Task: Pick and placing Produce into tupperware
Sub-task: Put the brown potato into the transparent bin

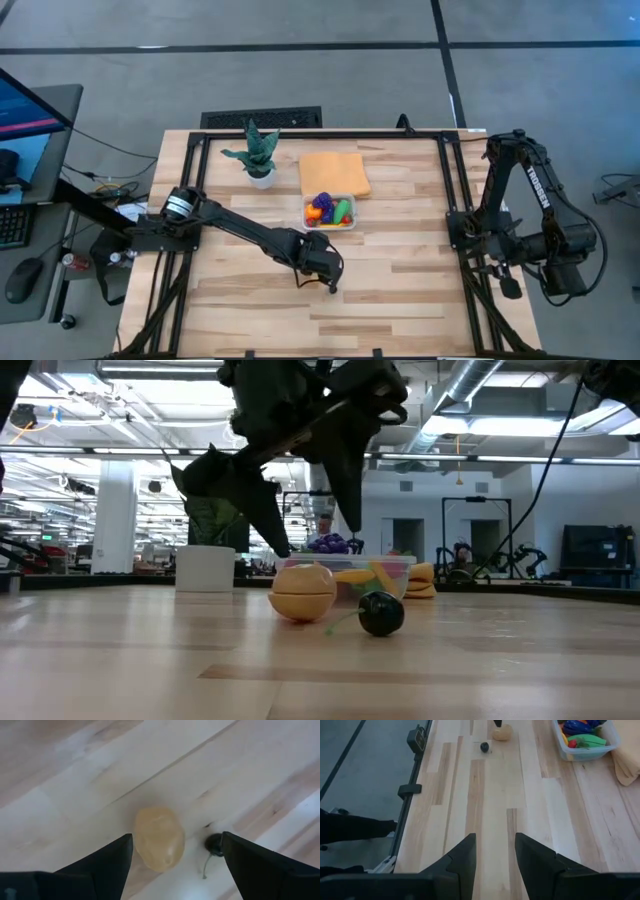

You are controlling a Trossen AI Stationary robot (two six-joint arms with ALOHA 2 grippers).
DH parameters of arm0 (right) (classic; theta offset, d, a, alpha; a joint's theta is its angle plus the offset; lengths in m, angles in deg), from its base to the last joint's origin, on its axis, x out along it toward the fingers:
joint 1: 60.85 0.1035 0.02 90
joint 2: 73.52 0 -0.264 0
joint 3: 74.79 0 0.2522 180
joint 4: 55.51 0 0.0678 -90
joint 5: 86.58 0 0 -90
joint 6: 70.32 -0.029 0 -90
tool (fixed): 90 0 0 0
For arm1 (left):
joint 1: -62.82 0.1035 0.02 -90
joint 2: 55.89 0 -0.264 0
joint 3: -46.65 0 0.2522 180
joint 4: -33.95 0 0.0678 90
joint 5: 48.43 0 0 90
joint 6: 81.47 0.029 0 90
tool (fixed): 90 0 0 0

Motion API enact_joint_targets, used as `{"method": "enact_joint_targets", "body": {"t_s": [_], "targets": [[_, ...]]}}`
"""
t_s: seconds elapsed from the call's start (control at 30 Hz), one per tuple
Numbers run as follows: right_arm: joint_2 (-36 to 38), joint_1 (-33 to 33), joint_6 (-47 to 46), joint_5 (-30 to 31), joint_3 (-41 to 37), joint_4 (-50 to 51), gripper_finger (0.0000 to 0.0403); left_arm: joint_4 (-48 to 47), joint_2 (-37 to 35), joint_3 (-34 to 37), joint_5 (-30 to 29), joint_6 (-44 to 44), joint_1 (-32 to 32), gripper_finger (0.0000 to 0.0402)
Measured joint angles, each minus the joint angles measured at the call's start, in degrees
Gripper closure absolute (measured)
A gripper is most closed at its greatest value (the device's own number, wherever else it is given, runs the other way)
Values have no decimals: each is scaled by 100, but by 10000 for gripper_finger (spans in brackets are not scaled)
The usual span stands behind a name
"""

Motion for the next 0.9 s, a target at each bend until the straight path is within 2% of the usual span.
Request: {"method": "enact_joint_targets", "body": {"t_s": [0.27,0.9], "targets": [[0,0,2,-10,0,0,274,97,276,25,215,-22,-2,108],[0,-1,2,-7,0,2,274,530,461,22,253,100,-35,108]]}}
